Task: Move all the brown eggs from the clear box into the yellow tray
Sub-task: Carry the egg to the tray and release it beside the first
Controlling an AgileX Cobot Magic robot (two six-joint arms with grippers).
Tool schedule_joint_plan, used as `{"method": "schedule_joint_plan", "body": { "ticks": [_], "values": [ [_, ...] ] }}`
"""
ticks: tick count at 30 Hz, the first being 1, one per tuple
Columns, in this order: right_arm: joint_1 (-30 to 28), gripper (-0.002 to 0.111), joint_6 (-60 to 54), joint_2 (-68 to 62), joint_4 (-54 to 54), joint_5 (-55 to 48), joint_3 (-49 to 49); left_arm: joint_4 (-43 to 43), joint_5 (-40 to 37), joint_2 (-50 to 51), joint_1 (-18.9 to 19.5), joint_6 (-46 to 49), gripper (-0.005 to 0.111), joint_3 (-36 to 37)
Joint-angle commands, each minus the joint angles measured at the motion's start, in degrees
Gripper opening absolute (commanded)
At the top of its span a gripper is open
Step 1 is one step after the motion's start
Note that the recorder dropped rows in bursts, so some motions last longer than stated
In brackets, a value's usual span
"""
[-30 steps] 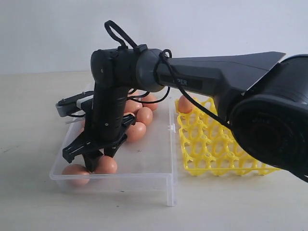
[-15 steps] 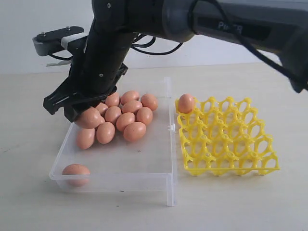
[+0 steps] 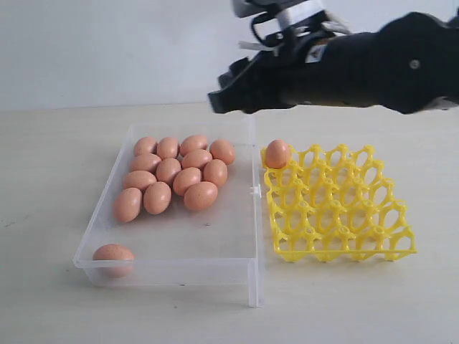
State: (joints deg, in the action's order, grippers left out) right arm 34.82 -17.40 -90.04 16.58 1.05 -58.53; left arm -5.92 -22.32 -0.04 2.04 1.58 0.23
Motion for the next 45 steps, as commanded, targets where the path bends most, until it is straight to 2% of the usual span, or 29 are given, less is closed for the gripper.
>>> {"method": "schedule_joint_plan", "body": {
  "ticks": [1,3,6,18,27,45],
  "values": [
    [-10.1,0.0,4.9,-1.4,-1.3,3.4,2.7,0.1,0.5,0.0,-0.3,-0.3,0.0,-0.2],
    [-15.0,0.0,14.1,-4.4,-6.0,4.1,2.1,0.1,0.5,0.0,-0.3,-0.3,0.0,-0.2],
    [-17.6,0.0,14.9,-8.4,-6.3,3.1,0.5,0.1,0.5,0.0,-0.3,-0.3,0.0,-0.2],
    [-17.7,0.0,14.5,-18.9,-6.7,8.9,-1.5,0.1,0.5,0.0,-0.3,-0.3,0.0,-0.2],
    [-17.7,0.0,14.5,-25.2,-6.7,8.4,-5.4,0.1,0.5,0.0,-0.3,-0.3,0.0,-0.2],
    [-17.7,0.0,15.1,-26.1,-6.7,8.4,-6.6,0.1,0.5,0.0,-0.3,-0.3,0.0,-0.2]
  ]
}}
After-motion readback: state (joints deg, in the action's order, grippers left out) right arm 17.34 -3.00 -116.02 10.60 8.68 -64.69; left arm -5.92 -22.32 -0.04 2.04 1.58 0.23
